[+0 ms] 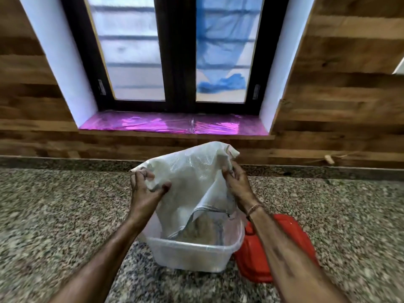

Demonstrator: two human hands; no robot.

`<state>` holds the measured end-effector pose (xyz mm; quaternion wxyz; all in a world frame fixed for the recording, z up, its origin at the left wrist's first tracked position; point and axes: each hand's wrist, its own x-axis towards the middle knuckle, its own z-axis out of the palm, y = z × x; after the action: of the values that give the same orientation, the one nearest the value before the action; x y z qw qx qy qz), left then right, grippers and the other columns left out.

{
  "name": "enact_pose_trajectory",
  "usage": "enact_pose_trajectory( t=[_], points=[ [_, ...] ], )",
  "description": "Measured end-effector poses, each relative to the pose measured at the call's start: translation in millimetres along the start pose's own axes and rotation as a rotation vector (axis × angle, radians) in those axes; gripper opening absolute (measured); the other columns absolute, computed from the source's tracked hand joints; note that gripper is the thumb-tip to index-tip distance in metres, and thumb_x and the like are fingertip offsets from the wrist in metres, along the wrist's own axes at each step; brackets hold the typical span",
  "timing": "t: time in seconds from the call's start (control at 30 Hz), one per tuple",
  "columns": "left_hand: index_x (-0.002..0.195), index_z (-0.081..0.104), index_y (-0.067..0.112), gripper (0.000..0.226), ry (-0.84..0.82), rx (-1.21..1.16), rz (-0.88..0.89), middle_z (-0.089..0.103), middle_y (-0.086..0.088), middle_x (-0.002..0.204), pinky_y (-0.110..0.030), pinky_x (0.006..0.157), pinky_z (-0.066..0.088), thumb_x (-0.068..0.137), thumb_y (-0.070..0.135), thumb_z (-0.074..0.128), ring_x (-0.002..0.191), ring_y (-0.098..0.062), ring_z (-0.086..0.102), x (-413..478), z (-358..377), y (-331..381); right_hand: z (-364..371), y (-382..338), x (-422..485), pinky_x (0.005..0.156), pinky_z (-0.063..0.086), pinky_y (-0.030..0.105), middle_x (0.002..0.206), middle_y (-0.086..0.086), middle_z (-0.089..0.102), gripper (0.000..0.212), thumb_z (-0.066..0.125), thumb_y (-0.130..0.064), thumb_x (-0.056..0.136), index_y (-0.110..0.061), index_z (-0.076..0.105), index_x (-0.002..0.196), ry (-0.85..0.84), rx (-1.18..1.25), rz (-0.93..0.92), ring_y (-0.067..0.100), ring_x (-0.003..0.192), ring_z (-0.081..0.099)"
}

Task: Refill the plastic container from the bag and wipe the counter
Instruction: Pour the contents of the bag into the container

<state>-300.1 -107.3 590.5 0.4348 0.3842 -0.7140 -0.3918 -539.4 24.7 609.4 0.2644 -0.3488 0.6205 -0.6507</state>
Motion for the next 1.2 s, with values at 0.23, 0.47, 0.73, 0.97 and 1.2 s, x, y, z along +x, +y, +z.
enact_pose_trajectory(
  t=[0.23, 0.47, 0.73, 0.97, 1.2],
  points=[
    [0.088, 0.047, 0.025, 0.036, 0.196, -0.433, -0.205, 0.044, 0.007, 0.080, -0.022, 0.067, 0.040, 0.084, 0.039, 0.080, 0.070, -0.004, 0.043, 4, 5, 8, -5, -7, -9, 0.120, 0.036, 0.037, 0.157, -0.007, 0.045, 0.068, 0.070, -0.023, 0.094, -0.028, 0.040, 0.155, -0.055, -0.057, -0.051, 0.009, 0.144, 0.043],
    [0.115, 0.036, 0.012, 0.059, 0.282, -0.667, -0.377, 0.054, -0.002, 0.102, -0.023, 0.082, 0.052, 0.081, 0.026, 0.082, 0.086, -0.010, 0.057, 25, 3, 7, -1, -8, -18, 0.108, 0.036, 0.018, 0.150, -0.036, 0.029, 0.100, 0.073, -0.025, 0.092, -0.046, 0.001, 0.159, -0.117, -0.294, -0.096, -0.011, 0.134, 0.041],
    [0.106, 0.058, 0.010, 0.022, 0.207, -0.759, -0.438, 0.063, -0.005, 0.089, -0.018, 0.057, 0.056, 0.090, 0.006, 0.071, 0.075, -0.013, 0.060, 23, -9, 4, -5, -22, -18, 0.114, 0.025, 0.025, 0.157, -0.022, 0.009, 0.143, 0.086, -0.031, 0.074, -0.034, -0.035, 0.151, -0.197, -0.232, 0.025, 0.000, 0.140, 0.016],
    [0.088, 0.055, 0.021, 0.024, 0.138, -0.839, -0.398, 0.069, 0.011, 0.065, -0.018, 0.053, 0.056, 0.093, -0.001, 0.063, 0.056, -0.001, 0.064, 8, -23, 23, 0, -5, -26, 0.111, 0.033, 0.025, 0.159, -0.016, 0.022, 0.154, 0.094, -0.024, 0.067, -0.036, -0.033, 0.152, -0.097, -0.314, -0.105, 0.006, 0.144, 0.030],
    [0.088, 0.060, 0.022, 0.040, -0.026, -0.842, -0.295, 0.071, 0.005, 0.078, -0.021, 0.059, 0.058, 0.056, 0.023, 0.083, 0.066, -0.006, 0.067, 0, -43, 36, -13, -21, -9, 0.101, 0.052, 0.044, 0.145, 0.002, 0.053, 0.147, 0.084, -0.076, 0.045, -0.030, 0.005, 0.161, 0.076, 0.375, 0.158, 0.019, 0.125, 0.061]
  ],
)
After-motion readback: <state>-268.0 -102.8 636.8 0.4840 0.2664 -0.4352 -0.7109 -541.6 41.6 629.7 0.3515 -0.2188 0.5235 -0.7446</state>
